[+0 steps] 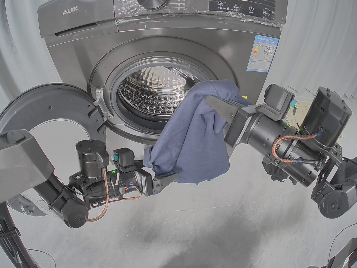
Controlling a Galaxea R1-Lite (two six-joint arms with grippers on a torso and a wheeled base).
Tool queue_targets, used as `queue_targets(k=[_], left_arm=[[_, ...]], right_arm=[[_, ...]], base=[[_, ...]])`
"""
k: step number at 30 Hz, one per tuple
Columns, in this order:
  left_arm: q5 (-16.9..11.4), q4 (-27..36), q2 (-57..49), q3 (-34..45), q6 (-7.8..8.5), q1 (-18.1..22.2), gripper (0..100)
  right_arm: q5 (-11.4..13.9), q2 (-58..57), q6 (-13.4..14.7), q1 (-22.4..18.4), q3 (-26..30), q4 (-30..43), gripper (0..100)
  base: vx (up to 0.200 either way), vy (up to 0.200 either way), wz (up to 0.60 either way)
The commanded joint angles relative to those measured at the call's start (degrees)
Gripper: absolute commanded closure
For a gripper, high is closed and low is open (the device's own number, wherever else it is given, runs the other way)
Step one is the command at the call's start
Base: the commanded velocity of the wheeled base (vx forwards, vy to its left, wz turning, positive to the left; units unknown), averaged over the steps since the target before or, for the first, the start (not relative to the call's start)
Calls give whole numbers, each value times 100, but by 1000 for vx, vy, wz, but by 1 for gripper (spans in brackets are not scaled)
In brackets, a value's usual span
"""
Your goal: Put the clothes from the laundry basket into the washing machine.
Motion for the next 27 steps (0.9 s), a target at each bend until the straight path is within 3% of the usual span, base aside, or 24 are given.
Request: queue_targets(k=[1, 4, 5, 13, 20, 27], left_arm=[[4, -48, 72, -72, -25, -25, 0], [91, -162, 134, -72, -78, -33, 0], [109, -206, 143, -64, -78, -51, 100], [118, -470, 134, 33, -104, -236, 100], [109, -1437, -675, 1193, -192, -244, 100], [21, -1621, -1694, 1808, -245, -359, 100]], right_arm=[[-1, -11, 8, 4, 12, -8, 100], [-1, -11, 8, -5, 21, -8, 100], [-1, -11, 8, 4, 21, -8, 100], [-1, -11, 8, -5, 21, 0, 100], [8, -37, -1, -5, 311, 0, 100], [8, -28, -9, -5, 574, 0, 100]], base=[[0, 0, 0], [0, 0, 0], [0, 0, 0], [0, 0, 0], [0, 0, 0], [0, 0, 0]])
